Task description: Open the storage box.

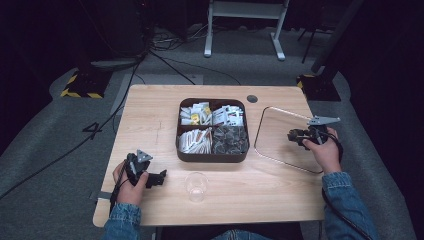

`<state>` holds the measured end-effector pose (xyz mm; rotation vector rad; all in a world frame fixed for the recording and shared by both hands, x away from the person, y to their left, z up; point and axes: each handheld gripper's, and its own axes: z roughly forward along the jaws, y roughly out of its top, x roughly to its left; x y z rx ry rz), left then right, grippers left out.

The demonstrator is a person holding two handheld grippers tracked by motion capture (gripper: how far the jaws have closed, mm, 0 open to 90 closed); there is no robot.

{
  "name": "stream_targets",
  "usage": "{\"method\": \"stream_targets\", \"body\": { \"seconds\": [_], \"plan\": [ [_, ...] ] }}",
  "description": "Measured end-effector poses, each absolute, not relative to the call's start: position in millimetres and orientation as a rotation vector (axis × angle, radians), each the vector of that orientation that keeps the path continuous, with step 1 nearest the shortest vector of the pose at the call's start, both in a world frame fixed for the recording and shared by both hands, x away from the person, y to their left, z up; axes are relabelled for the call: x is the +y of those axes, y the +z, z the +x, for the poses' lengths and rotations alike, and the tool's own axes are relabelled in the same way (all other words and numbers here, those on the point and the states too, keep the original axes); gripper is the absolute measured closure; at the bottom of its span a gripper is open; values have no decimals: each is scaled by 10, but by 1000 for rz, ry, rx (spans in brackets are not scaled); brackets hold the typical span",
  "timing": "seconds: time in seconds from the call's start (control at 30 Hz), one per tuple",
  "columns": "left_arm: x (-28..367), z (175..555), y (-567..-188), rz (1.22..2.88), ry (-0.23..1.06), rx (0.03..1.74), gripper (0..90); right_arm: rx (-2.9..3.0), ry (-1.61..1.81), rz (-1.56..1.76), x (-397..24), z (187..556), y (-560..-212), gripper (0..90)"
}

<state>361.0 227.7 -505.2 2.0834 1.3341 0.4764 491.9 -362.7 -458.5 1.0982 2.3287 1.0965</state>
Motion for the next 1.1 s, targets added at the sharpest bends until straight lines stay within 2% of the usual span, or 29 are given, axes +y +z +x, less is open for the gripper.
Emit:
{"method": "stream_targets", "body": {
  "seconds": [0.37, 1.1],
  "plan": [
    [2278, 3610, -5052, 2084, 478, 1333, 2, 2348, 1074, 1139, -3608, 4971, -4758, 589],
    [2263, 3652, -5051, 2093, 473, 1319, 1, 2352, 1035, 1166, -3639, 4961, -4891, 586]
  ]
}}
